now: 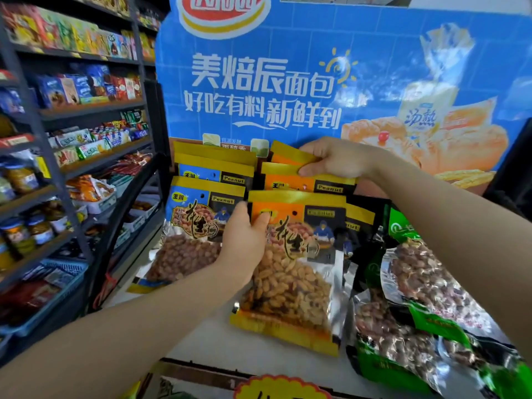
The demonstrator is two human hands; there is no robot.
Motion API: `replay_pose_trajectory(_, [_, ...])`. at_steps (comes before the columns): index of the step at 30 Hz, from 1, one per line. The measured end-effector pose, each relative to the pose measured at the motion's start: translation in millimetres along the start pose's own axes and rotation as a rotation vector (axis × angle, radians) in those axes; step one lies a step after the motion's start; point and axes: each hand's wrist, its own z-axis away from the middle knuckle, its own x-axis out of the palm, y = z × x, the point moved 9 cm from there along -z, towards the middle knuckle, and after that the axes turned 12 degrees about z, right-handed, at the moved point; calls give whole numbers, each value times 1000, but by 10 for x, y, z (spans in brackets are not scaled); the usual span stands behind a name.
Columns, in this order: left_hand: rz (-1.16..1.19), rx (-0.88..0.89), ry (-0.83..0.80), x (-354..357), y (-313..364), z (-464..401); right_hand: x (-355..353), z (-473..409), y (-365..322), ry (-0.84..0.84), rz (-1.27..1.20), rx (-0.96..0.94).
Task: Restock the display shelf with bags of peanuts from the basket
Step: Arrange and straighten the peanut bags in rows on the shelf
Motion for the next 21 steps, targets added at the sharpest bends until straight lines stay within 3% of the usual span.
replay_pose_trajectory(2, [-92, 111, -16, 31, 108, -50, 2, -45, -24, 1, 81, 11])
replay_pose_trajectory(6, [-333, 141, -295, 240, -166, 111, 40, -52, -3, 71, 443, 70])
replay_pose_trajectory(8, [-389, 129, -286, 212, -317, 127, -47, 62, -68, 240, 558, 70])
replay_pose_trajectory(11, [-327, 104, -284, 160, -354, 77, -144, 315, -241, 476, 569, -85])
replay_pose_trajectory(16, [-356, 123, -355, 155, -230, 233, 335, 275, 34, 57, 597, 88])
replay_pose_trajectory(18, [-440, 136, -475, 181, -237, 378, 472, 241, 103, 11, 516, 123])
replay_pose_trajectory(21, [-583, 81, -687, 172, -389, 581, 490, 186, 84, 82, 352, 125])
